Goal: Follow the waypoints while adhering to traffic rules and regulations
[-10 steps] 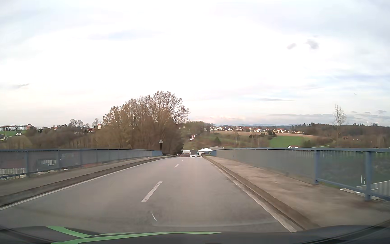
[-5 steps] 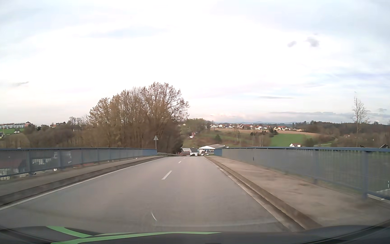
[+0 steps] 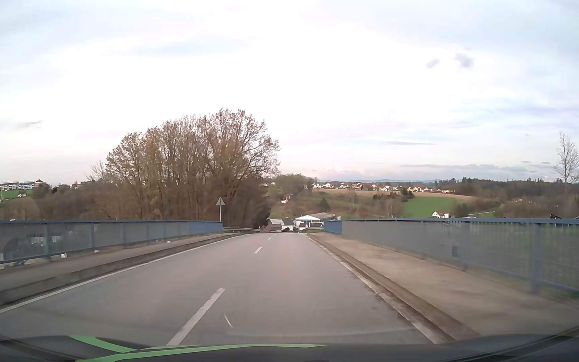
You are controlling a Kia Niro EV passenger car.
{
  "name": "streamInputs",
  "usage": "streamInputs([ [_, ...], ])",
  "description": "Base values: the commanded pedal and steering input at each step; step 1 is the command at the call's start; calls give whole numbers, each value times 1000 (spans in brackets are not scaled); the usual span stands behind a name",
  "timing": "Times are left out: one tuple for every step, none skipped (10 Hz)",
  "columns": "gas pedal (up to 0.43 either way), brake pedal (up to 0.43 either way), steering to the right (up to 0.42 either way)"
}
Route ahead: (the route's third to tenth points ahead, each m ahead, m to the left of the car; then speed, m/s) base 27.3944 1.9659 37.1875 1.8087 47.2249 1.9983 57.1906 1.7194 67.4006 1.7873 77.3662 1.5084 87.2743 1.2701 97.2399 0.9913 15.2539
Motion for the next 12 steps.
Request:
streamInputs([
  [0, 0, 0],
  [0, 0, 0],
  [0, 0, 0],
  [0, 0, 0],
  [0, 0, 0],
  [0, 0, 0],
  [0, 0, 0],
  [0, 0, 0],
  [0, 0, 0],
  [0, 0, 0],
  [0, 0, 0],
  [0, 0, 0],
])
